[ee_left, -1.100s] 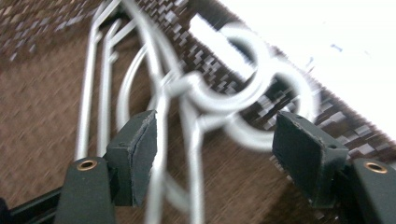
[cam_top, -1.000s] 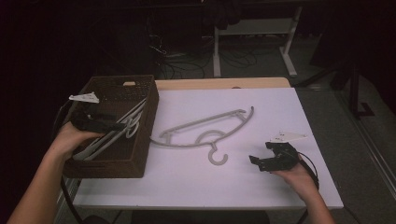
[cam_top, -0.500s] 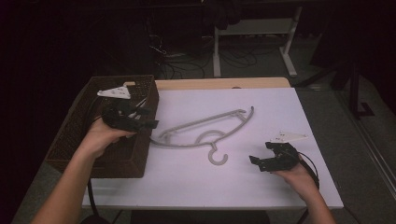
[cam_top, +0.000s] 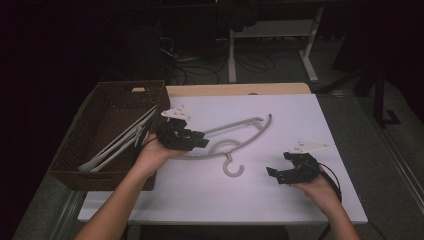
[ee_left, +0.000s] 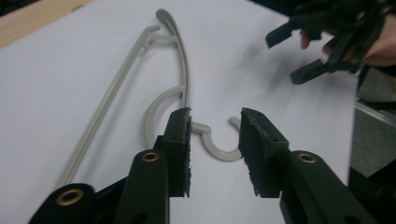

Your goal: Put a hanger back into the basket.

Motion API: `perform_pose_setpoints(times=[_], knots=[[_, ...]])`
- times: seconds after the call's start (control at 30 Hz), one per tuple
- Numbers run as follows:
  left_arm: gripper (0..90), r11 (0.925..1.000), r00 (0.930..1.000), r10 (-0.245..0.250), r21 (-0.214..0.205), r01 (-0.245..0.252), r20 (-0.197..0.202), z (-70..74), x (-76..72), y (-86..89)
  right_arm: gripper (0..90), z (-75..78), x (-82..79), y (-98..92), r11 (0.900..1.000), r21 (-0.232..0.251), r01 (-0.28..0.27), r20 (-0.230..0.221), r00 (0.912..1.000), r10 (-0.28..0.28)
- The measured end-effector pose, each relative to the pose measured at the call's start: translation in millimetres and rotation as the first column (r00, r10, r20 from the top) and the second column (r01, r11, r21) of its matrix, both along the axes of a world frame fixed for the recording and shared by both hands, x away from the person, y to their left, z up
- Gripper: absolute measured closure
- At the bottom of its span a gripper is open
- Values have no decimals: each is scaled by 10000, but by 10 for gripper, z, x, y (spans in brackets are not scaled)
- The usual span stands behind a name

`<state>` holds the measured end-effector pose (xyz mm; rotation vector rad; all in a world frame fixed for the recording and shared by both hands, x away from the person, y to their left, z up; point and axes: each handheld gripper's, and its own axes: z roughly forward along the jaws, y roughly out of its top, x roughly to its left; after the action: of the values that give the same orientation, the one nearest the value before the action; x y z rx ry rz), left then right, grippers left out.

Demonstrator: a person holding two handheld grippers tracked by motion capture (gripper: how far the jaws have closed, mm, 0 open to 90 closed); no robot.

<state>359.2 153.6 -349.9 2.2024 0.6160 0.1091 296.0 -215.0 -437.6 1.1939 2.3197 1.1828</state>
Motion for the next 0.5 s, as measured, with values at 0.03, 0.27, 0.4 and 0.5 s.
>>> perform_pose_setpoints(times=[0.03, 0.27, 0.4, 0.5], knots=[[724, 9999, 10000, 65, 112, -65, -26, -56, 16, -26, 125, 0, 0, 1, 10000, -4, -1, -7, 10000, 1], [900, 9876, 9966, 817, 1338, -820, 74, -503, 167, -118, 125, -7, 3, 8, 10000, -69, -61, -30, 10000, 61], [900, 9776, 9916, 1285, 1664, -1289, 126, -711, 248, -110, 126, -14, 7, 16, 9998, -138, -121, -16, 9999, 121], [900, 9695, 9898, 1418, 1998, -1422, 166, -816, 298, -116, 126, -13, 3, 17, 9998, -148, -123, -12, 9999, 123]])
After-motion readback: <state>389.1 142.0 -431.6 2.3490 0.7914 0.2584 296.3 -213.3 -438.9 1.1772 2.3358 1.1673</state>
